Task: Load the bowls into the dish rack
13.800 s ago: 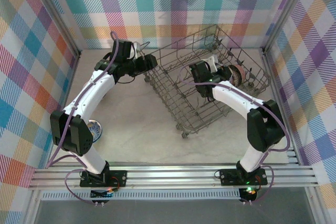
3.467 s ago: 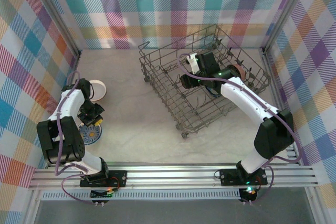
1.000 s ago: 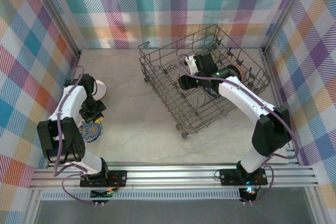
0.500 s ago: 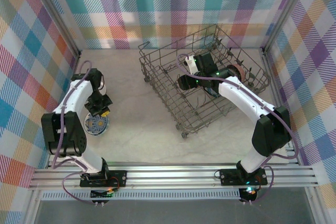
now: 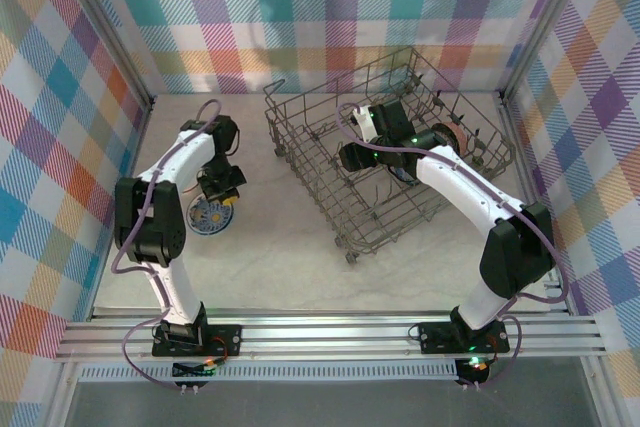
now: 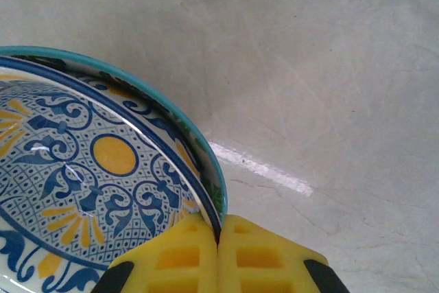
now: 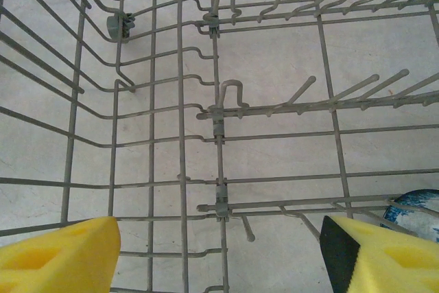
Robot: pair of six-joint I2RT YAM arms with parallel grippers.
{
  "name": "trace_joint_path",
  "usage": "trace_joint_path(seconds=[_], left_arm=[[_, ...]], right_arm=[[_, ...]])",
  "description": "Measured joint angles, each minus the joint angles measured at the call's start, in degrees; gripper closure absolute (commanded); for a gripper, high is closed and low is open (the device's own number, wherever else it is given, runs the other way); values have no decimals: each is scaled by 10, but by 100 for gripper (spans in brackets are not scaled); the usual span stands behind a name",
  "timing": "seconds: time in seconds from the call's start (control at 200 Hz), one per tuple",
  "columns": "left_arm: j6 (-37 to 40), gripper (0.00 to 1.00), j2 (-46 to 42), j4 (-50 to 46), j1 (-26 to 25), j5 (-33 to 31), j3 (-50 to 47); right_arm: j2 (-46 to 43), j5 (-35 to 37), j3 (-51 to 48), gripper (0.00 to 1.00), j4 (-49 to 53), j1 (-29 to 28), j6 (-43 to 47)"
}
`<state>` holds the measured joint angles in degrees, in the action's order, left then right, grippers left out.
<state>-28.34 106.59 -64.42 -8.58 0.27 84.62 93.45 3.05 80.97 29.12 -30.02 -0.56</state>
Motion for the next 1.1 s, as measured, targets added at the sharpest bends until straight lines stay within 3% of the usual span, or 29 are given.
trace_joint_path(seconds=[0.64, 1.1], left_arm=[[-1, 100, -3, -35, -3, -8, 33], [-17, 100, -121, -46, -3, -26, 76]], right_arm=[[-4, -5, -3, 22, 0, 0, 0], [-32, -59, 1, 23, 1, 0, -8]])
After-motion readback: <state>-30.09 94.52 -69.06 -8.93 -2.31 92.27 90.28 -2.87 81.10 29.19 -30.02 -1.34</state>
